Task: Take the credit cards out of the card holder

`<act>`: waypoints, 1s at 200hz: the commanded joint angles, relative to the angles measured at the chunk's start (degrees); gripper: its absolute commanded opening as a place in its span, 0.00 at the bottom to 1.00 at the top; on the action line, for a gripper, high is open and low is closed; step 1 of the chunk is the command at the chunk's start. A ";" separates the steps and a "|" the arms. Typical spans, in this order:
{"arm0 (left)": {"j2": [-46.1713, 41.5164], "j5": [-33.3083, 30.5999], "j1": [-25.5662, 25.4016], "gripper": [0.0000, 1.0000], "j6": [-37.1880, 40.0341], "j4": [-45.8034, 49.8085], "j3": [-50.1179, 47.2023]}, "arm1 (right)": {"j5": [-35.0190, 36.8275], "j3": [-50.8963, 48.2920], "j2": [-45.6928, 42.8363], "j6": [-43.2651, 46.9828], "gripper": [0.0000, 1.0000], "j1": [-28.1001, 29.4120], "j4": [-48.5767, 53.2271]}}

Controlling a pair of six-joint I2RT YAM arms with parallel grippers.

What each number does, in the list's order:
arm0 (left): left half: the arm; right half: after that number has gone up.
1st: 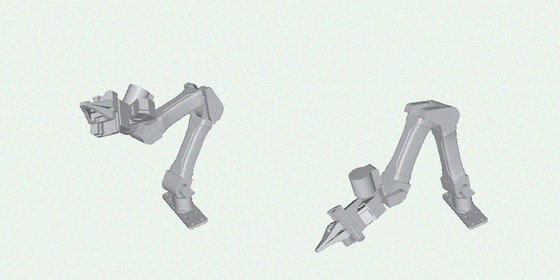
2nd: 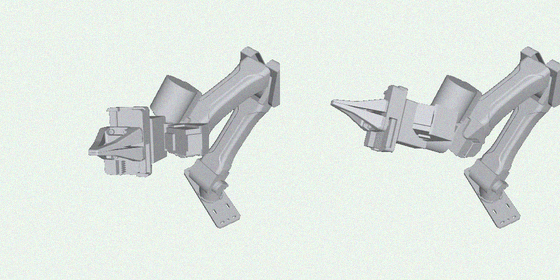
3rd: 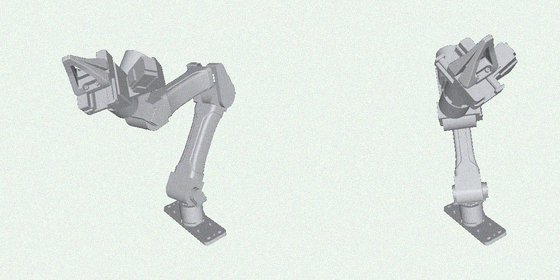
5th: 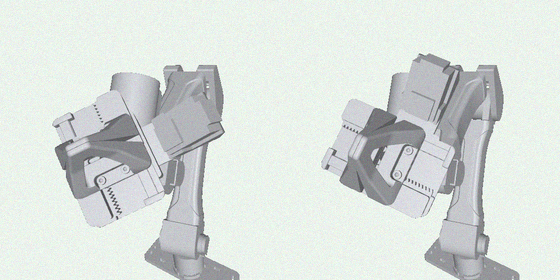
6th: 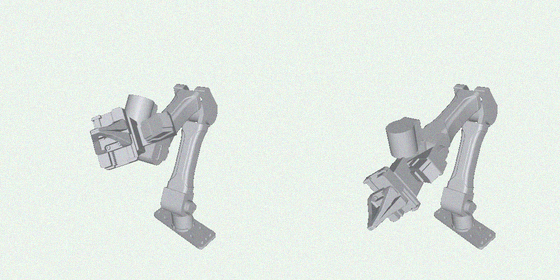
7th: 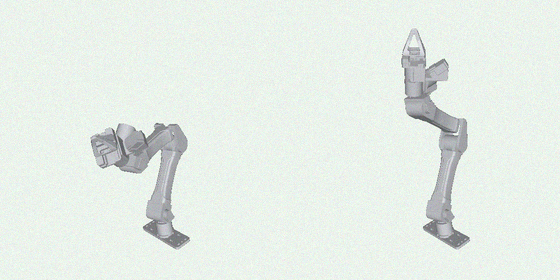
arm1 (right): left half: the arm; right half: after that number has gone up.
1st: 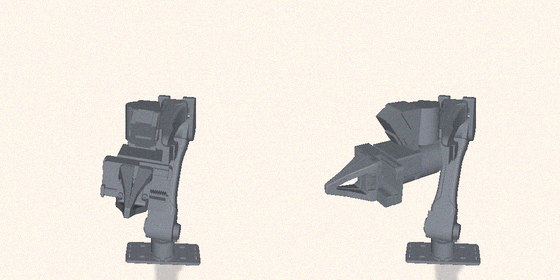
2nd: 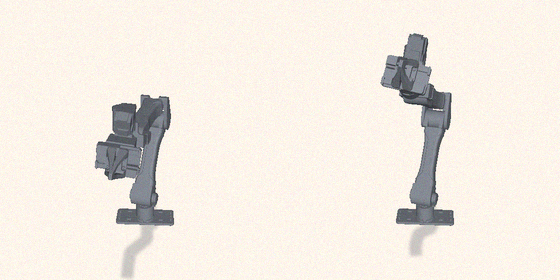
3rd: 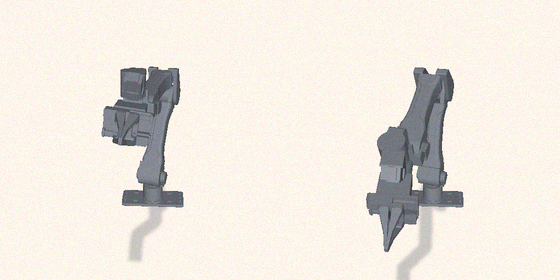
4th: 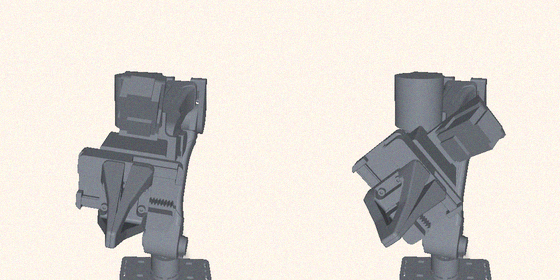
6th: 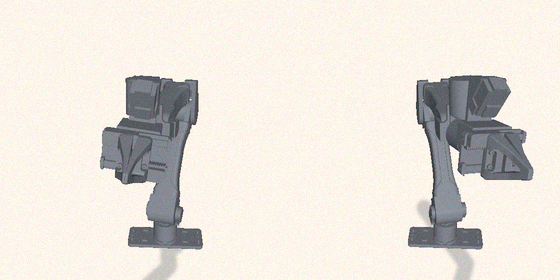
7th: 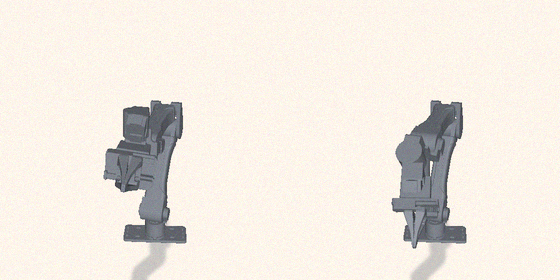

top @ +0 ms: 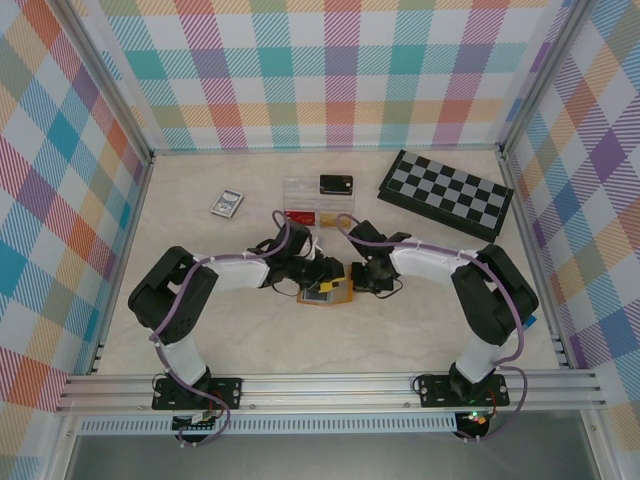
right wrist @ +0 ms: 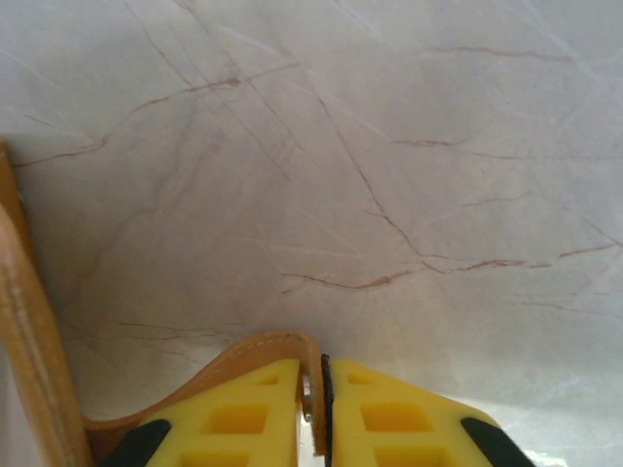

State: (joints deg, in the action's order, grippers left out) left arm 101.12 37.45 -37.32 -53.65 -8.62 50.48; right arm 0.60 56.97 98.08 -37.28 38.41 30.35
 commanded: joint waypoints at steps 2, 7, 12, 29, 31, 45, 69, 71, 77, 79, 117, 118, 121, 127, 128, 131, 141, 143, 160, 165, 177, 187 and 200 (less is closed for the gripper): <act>1.42 -0.29 -0.90 0.44 -2.24 -4.00 1.59 | -0.46 -1.73 -3.79 -1.45 0.19 -0.66 -0.59; 1.65 -0.43 -0.94 0.44 -2.25 -3.90 1.84 | -0.03 -2.01 -4.49 -1.69 0.21 -0.75 -0.51; 1.84 -0.53 -1.04 0.45 -2.25 -3.78 1.98 | 0.45 -2.27 -5.16 -1.87 0.22 -0.80 -0.34; 2.62 -1.07 -1.23 0.47 -2.20 -3.48 2.49 | 2.85 -2.89 -7.67 -2.83 0.29 -0.88 0.71; 2.71 -1.18 -1.23 0.47 -2.24 -3.39 2.60 | 3.23 -2.98 -7.98 -2.98 0.30 -0.88 0.86; 3.47 -1.87 -1.23 0.47 -2.34 -2.92 2.91 | 4.92 -3.66 -10.37 -3.88 0.35 -0.97 1.53; 4.68 -2.97 -1.35 0.45 -2.68 -2.47 3.06 | 5.50 -5.15 -14.64 -4.06 0.38 -1.05 0.70; 4.80 -3.10 -1.35 0.45 -2.64 -2.35 3.09 | 5.43 -5.26 -14.97 -3.97 0.38 -1.06 0.55; 5.08 -3.45 -1.35 0.44 -2.61 -1.93 3.15 | 5.09 -5.44 -15.85 -3.71 0.38 -1.04 0.13; 5.17 -3.55 -1.35 0.44 -2.60 -1.77 3.14 | 5.00 -5.46 -16.13 -3.62 0.38 -1.05 0.03; 6.43 -4.69 -1.31 0.38 -2.73 -0.51 2.93 | -2.24 -5.58 -18.41 -0.84 0.37 -0.97 -4.49; 6.49 -4.68 -1.33 0.37 -2.75 -0.51 2.95 | -2.52 -5.57 -18.34 -0.77 0.37 -0.97 -4.63; 6.53 -4.75 -1.35 0.37 -2.78 -0.44 2.91 | -3.40 -5.43 -18.18 -0.61 0.36 -0.97 -5.05; 6.57 -4.83 -1.34 0.35 -2.86 -0.39 2.88 | -5.02 -5.24 -17.47 -0.50 0.35 -0.89 -5.79; 6.60 -4.84 -1.35 0.35 -2.91 -0.36 2.92 | -5.27 -5.22 -17.35 -0.51 0.34 -0.93 -5.90; 6.57 -4.91 -1.35 0.34 -2.95 -0.35 2.88 | -5.93 -5.08 -16.99 -0.39 0.33 -0.81 -6.19; 6.59 -5.04 -1.29 0.32 -2.95 -0.11 3.01 | -7.64 -4.62 -15.20 -0.72 0.29 -0.58 -6.91; 6.60 -5.09 -1.34 0.31 -2.95 -0.02 3.08 | -7.88 -4.48 -14.85 -0.81 0.28 -0.50 -7.00; 6.36 -5.28 -1.33 0.24 -3.04 0.57 3.24 | -9.06 -3.96 -11.92 -1.84 0.19 -0.26 -7.78; 6.12 -5.28 -1.35 0.23 -3.04 0.70 3.33 | -9.33 -3.91 -11.24 -2.19 0.18 -0.18 -8.18; 5.61 -5.47 -1.35 0.19 -3.04 1.06 3.48 | -9.98 -4.35 -10.19 -2.95 0.16 -0.19 -9.27; 5.08 -5.37 -1.35 0.16 -2.95 1.26 3.68 | -10.62 -4.64 -9.31 -3.30 0.15 -0.14 -9.99; 4.32 -5.29 -1.30 0.14 -2.82 1.65 3.99 | -11.54 -4.85 -8.26 -3.37 0.14 -0.17 -10.60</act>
State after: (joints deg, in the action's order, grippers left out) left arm 106.43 32.91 -37.76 -56.40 -9.30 52.80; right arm -7.42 51.86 88.51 -39.62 37.91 22.68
